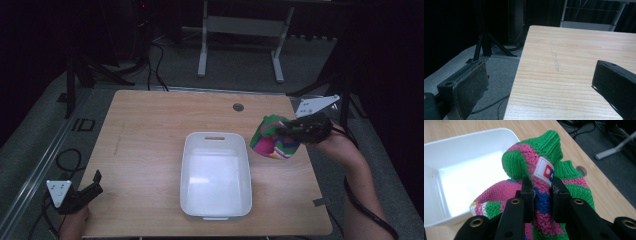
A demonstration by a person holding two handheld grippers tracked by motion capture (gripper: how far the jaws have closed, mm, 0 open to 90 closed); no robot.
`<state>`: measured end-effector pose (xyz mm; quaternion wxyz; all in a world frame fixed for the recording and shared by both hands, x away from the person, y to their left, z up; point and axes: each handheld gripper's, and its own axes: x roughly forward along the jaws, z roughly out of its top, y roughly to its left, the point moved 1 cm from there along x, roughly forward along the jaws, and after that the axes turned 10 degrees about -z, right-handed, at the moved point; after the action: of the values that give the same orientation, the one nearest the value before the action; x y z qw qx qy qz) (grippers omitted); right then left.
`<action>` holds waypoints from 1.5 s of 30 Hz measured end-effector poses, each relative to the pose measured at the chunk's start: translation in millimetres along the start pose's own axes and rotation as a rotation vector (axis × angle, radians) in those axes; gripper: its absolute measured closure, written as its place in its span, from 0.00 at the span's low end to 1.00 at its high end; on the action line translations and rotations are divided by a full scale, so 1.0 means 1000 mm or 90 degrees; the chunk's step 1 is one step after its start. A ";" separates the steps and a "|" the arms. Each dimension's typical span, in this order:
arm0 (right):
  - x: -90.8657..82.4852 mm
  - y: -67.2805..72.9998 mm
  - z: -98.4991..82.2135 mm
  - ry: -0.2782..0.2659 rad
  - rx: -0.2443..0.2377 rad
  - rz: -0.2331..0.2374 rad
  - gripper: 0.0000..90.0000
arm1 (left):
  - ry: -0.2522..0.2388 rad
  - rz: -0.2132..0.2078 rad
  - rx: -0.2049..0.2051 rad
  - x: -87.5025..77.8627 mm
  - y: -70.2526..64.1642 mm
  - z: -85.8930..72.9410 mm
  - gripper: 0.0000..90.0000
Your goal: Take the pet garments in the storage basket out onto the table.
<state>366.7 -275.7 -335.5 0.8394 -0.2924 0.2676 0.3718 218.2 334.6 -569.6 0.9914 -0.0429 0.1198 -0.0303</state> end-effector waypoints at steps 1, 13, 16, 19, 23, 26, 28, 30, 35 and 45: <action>-0.001 -0.002 -0.004 0.003 0.006 -0.004 0.84 | 0.000 -0.001 0.000 0.000 0.000 0.000 0.01; 0.023 -0.006 -0.054 0.045 0.039 -0.003 0.83 | 0.001 -0.001 0.001 0.000 0.000 0.000 0.01; 0.038 -0.005 -0.069 0.050 0.050 0.007 0.83 | 0.001 -0.001 0.002 0.000 0.000 0.000 0.01; 0.054 -0.003 -0.082 0.055 0.062 0.017 0.83 | 0.002 -0.001 0.002 0.000 0.000 0.000 0.01; 0.076 0.000 -0.095 0.066 0.075 0.031 0.83 | 0.002 -0.002 0.003 0.000 0.000 0.000 0.01; 0.093 0.003 -0.104 0.081 0.083 0.034 0.83 | 0.002 -0.003 0.003 0.000 0.000 0.000 0.01; 0.103 0.004 -0.109 0.091 0.087 0.039 0.83 | 0.002 -0.004 0.003 0.000 0.000 0.000 0.01; 0.113 0.006 -0.114 0.104 0.089 0.035 0.83 | 0.002 -0.004 0.003 0.000 0.000 0.000 0.01; 0.133 0.011 -0.126 0.133 0.086 0.017 0.83 | 0.002 -0.004 0.004 0.000 0.000 0.000 0.01; 0.149 0.014 -0.137 0.144 0.116 -0.001 0.80 | 0.002 -0.004 0.004 0.000 0.000 0.000 0.01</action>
<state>410.8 -292.8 -532.8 0.8272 -0.2552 0.3929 0.3102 217.7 334.4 -569.5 0.9913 -0.0398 0.1211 -0.0338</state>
